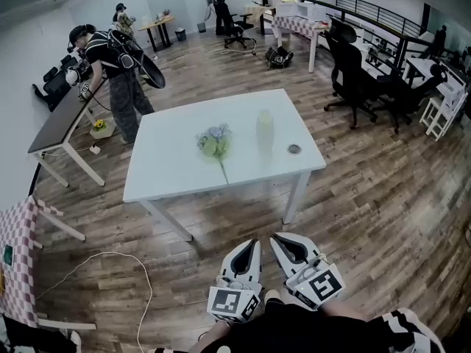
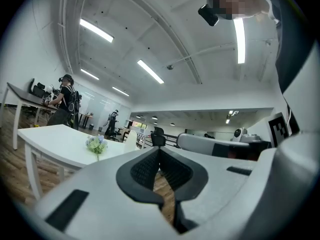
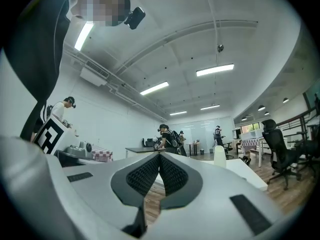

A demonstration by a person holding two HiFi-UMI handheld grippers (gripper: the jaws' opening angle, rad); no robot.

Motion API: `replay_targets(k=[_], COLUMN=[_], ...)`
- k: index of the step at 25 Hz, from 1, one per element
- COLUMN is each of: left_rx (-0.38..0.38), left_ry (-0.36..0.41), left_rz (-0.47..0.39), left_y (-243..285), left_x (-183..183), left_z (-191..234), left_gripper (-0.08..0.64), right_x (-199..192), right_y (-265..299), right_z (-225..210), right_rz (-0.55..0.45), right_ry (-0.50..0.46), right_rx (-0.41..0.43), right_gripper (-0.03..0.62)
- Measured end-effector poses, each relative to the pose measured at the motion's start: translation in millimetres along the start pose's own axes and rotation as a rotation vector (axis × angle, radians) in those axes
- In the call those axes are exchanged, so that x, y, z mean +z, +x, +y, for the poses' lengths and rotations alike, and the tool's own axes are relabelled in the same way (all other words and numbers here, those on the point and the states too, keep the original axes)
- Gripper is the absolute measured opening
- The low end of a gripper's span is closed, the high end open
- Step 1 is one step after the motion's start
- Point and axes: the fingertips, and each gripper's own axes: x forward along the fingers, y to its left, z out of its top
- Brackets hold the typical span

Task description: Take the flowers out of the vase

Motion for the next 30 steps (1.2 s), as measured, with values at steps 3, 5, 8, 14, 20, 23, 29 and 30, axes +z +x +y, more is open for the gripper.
replay_targets(k=[3,5,8,14,20,23,29,30], left_rx=[0.007,0.022,0.02,-0.006,-0.026,-0.041,-0.057,-0.053], left_ry=[-0.008,0.003,0.018,0.023,0.007,-0.001,0.014,0.014], left_rz=[0.022,0.048,0.04,0.03,0.022,0.022,-0.015,-0.02], left_y=[-25.6,-46.9,-75.9,-144.3,-197.0,-214.4,-228.0,-228.6], left_x=[5.3,7.9,10.0,8.2,4.2,-1.1,17.9,20.5], left_z=[0.6,1.1,-1.2,-11.9,-21.3,-32.5,-41.0,-40.5], left_gripper=[0.005,0.005,0.005,0.005,0.005,0.005,0.005,0.005], right_x=[7.1,13.3,15.3,-0.5,3.1,4.6,16.2,17.9], right_y=[-6.1,-12.3,-20.9,-47.7,-69.1,-84.2,-91.6,-90.7], right_z=[22.5,41.7,70.3,134.7,192.0,213.1,228.0,227.9], right_rz=[-0.022,-0.051,-0.065,-0.007,-0.039,-0.036,-0.046,-0.052], right_ry=[0.015,0.025,0.022,0.045,0.025,0.022,0.001,0.001], right_rx=[-0.012,-0.014,-0.015,-0.036,-0.021,-0.011,-0.007,-0.008], right_gripper=[0.018,0.018,0.018,0.018,0.018,0.018,0.018,0.018])
